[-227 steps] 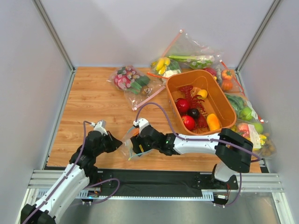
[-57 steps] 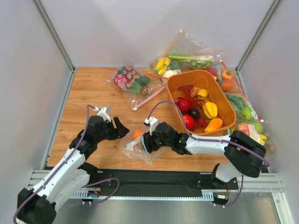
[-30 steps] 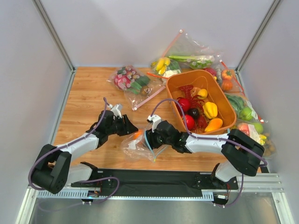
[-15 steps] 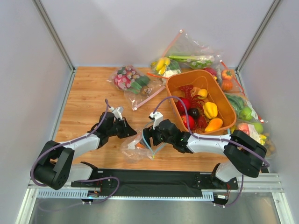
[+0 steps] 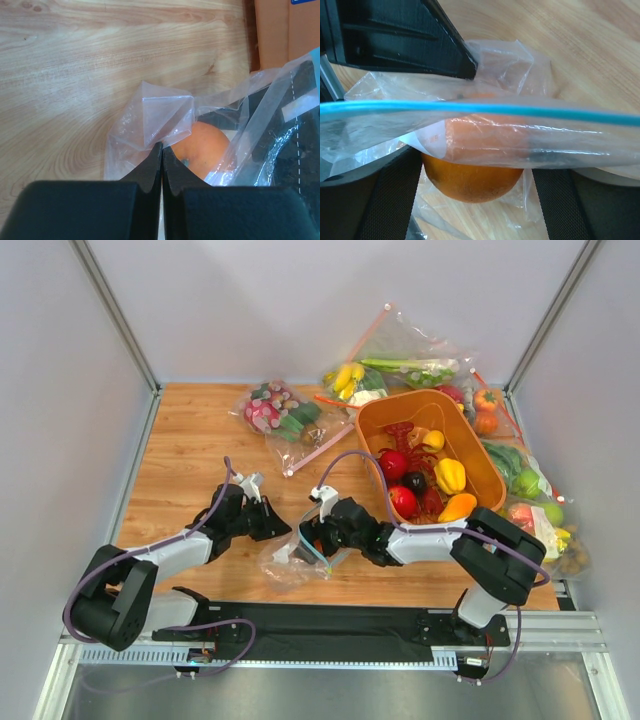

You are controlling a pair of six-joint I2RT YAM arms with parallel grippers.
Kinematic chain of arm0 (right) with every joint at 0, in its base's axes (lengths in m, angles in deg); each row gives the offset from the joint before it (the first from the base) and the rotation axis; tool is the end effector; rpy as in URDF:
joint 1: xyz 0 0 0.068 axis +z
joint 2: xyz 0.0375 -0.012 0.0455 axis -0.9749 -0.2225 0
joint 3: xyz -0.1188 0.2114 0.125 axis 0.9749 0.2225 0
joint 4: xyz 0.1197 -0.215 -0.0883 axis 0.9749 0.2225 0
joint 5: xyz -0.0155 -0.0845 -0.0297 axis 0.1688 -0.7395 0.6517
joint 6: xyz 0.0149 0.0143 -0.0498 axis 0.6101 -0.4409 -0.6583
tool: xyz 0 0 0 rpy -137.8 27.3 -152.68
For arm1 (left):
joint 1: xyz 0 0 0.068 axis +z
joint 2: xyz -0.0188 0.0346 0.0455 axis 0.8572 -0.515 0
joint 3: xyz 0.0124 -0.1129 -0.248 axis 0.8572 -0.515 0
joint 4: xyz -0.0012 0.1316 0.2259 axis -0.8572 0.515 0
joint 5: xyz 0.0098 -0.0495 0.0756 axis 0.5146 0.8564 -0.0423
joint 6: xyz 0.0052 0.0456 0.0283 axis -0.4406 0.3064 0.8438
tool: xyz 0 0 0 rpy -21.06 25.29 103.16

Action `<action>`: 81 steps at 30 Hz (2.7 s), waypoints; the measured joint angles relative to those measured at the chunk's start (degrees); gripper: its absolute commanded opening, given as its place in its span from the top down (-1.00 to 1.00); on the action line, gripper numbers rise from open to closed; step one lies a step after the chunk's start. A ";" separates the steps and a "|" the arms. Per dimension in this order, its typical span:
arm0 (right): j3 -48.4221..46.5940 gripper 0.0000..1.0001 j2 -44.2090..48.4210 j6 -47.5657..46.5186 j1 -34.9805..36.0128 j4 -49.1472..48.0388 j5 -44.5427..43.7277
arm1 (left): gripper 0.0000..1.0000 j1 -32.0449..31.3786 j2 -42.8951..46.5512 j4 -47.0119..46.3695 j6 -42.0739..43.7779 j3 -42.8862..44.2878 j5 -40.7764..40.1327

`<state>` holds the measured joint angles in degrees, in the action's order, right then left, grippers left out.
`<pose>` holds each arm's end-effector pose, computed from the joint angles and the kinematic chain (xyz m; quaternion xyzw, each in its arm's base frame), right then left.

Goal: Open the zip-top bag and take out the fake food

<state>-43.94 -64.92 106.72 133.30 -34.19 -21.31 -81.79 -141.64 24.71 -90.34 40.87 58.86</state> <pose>0.1692 0.2620 0.1457 -0.2767 0.8455 0.3419 0.3027 0.1980 -0.1003 0.1467 -0.0476 0.8790 -0.4030 0.2503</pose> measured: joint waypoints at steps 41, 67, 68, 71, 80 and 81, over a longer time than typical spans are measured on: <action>-8.52 0.58 32.26 -7.80 -2.10 34.16 -5.51 | 1.00 4.72 11.58 17.22 2.03 1.42 -10.10; -13.55 0.15 30.36 -12.11 -47.60 40.44 -5.09 | 1.00 7.26 16.90 25.75 5.86 4.39 -11.80; -13.55 0.00 30.16 -12.11 -47.76 40.65 -5.18 | 0.99 7.30 16.98 26.14 6.05 4.74 -12.02; -14.14 -0.79 29.03 -12.00 -48.11 42.03 -5.20 | 0.59 7.37 17.14 27.43 6.78 5.97 -12.59; -15.82 -1.00 27.61 -12.02 -48.24 43.91 -4.94 | -0.10 7.45 18.34 30.10 8.24 8.15 -13.84; -15.89 -1.00 27.74 -12.04 -48.24 44.06 -4.92 | -0.14 7.45 18.56 30.73 8.50 8.52 -13.99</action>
<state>-59.83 -37.18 94.68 85.07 9.87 -26.23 -74.33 -123.08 55.45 -81.83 49.39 44.87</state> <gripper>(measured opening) 0.998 0.544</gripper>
